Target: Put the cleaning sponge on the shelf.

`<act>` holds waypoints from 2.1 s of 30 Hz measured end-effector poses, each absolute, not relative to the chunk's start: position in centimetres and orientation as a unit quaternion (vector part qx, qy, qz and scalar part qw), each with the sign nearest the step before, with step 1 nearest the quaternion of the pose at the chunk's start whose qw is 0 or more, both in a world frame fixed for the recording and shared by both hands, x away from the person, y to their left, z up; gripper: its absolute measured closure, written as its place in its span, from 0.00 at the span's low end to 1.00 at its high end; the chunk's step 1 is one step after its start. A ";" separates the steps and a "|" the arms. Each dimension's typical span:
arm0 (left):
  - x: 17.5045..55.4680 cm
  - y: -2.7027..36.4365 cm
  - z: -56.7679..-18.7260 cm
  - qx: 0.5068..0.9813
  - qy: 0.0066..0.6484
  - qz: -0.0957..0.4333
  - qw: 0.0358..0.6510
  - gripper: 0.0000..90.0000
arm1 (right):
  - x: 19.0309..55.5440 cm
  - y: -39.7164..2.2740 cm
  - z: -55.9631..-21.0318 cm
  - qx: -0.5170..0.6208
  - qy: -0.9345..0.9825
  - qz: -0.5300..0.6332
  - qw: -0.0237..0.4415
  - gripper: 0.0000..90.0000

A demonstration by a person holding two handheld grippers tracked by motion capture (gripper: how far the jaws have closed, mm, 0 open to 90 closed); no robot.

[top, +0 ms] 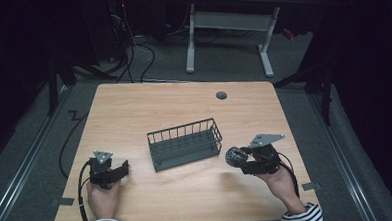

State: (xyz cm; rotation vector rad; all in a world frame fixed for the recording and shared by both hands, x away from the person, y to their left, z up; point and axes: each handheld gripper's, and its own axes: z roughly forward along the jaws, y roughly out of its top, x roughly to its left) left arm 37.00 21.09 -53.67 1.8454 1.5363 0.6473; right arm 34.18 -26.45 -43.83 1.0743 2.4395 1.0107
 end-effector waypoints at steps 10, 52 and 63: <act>37.0 21.1 -53.7 0.702 0.585 0.246 0.322 0.29 | 34.7 -25.9 -41.4 0.357 0.846 0.366 0.153 0.45; 37.0 21.2 -53.7 0.701 0.585 0.243 0.327 0.29 | 43.2 -17.9 -38.6 0.335 0.860 0.363 0.132 0.45; 37.0 21.2 -53.7 0.700 0.585 0.242 0.329 0.29 | 45.4 -16.1 -41.8 0.353 0.875 0.311 0.117 0.44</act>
